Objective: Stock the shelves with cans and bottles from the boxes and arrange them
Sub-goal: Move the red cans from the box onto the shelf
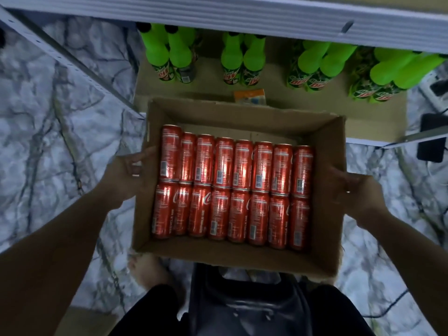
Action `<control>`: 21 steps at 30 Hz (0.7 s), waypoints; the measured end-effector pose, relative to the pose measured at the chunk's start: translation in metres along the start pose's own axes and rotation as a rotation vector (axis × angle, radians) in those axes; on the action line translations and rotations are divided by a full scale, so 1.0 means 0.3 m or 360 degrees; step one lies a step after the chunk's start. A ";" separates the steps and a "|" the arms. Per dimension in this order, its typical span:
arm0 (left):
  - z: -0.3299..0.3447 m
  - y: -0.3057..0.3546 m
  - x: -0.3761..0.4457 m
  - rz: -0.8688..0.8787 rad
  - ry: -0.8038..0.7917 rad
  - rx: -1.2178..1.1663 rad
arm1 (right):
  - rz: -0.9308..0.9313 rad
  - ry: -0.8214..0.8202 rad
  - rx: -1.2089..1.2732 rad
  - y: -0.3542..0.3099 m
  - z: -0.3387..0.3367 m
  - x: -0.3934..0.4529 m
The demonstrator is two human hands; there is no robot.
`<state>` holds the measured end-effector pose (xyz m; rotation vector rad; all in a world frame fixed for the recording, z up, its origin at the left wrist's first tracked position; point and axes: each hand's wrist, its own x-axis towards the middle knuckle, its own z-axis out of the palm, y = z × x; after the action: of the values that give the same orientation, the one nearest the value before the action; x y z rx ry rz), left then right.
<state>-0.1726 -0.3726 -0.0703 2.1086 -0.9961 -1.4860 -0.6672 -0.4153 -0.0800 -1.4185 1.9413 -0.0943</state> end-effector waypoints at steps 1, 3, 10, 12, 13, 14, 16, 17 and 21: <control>0.031 0.000 -0.004 0.0003 -0.0029 -0.0010 | 0.0025 0.0018 -0.0011 0.020 -0.008 0.002; 0.086 0.000 -0.002 0.0026 -0.0045 -0.0033 | 0.0037 0.0041 -0.0008 0.063 -0.022 0.004; 0.091 0.007 0.045 0.0012 -0.0106 0.0009 | 0.0061 0.0005 -0.0090 0.135 -0.049 0.034; 0.093 0.009 0.045 0.0019 -0.0090 0.0050 | 0.0015 -0.0028 -0.0122 0.149 -0.042 0.043; 0.100 0.007 0.045 0.0051 -0.0065 0.0050 | 0.0013 -0.0054 -0.0131 0.146 -0.044 0.041; 0.114 0.008 0.039 0.0114 -0.0011 0.0055 | 0.0010 -0.0087 -0.0154 0.144 -0.046 0.037; 0.168 0.020 0.002 0.0287 0.0175 0.0157 | 0.0007 -0.0166 -0.0200 0.121 -0.045 0.028; 0.208 0.022 -0.023 0.0363 0.0279 0.0278 | -0.0017 -0.0177 -0.0227 0.100 -0.042 0.021; 0.402 0.057 -0.049 0.0527 0.0546 0.0820 | -0.0275 0.0192 -0.0395 0.035 0.002 -0.011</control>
<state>-0.2924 -0.3624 -0.0944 2.2696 -1.6124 -0.7262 -0.6748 -0.4082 -0.0837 -1.7799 1.9771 -0.0193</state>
